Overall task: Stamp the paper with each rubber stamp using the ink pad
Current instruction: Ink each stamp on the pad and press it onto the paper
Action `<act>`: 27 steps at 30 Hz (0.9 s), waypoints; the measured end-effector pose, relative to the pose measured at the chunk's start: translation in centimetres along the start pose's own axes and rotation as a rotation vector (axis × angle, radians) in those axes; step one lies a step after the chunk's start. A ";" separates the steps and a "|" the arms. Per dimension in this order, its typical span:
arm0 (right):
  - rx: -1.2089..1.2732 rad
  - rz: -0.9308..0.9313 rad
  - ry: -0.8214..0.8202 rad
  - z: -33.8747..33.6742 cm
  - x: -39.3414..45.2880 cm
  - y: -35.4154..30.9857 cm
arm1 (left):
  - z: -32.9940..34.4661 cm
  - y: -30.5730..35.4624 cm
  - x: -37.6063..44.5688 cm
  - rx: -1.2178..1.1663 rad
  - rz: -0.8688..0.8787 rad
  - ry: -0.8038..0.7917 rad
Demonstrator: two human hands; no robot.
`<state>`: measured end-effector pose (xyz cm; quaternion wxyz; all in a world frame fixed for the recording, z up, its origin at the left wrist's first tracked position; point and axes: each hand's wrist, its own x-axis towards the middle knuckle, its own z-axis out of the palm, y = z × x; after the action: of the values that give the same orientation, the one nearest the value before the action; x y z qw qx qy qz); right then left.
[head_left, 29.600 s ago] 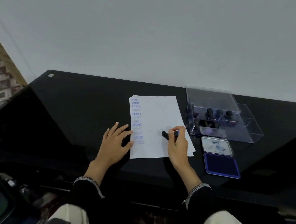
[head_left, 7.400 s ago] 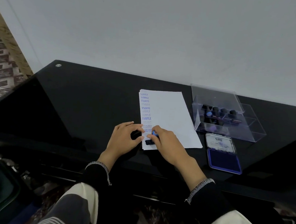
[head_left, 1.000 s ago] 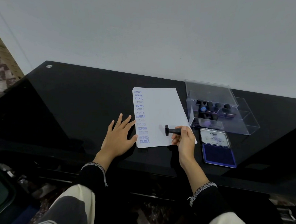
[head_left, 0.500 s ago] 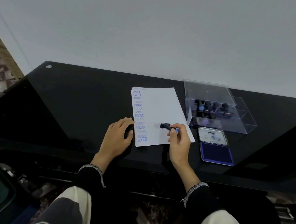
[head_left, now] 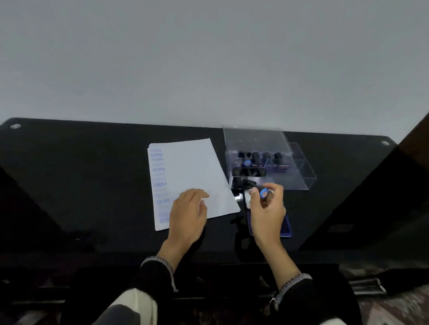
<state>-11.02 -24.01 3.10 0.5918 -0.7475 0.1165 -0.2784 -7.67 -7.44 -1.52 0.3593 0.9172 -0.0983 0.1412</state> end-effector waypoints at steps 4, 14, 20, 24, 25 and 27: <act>-0.059 0.030 0.014 -2.4 1.6 0.6 | 2.3 0.5 0.7 0.145 0.023 -0.058; -0.076 0.031 -0.027 -1.1 6.1 1.0 | 3.4 0.4 0.9 0.195 -0.039 -0.083; -0.173 -0.002 -0.149 3.1 12.6 0.8 | 3.7 0.1 0.8 0.130 -0.062 -0.039; -0.317 -0.030 -0.216 5.3 15.8 1.2 | 4.1 -0.1 1.1 0.147 -0.037 -0.003; -0.370 -0.030 -0.248 5.7 16.4 1.3 | 4.1 -0.2 1.1 0.152 -0.036 0.000; -0.466 -0.027 -0.320 6.4 17.2 1.8 | 4.2 -0.3 1.2 0.155 -0.039 0.002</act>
<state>6.84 -27.96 5.22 0.4110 -0.8994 0.0725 -0.1302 -5.65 -10.21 -4.28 0.2900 0.9438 -0.0690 0.1423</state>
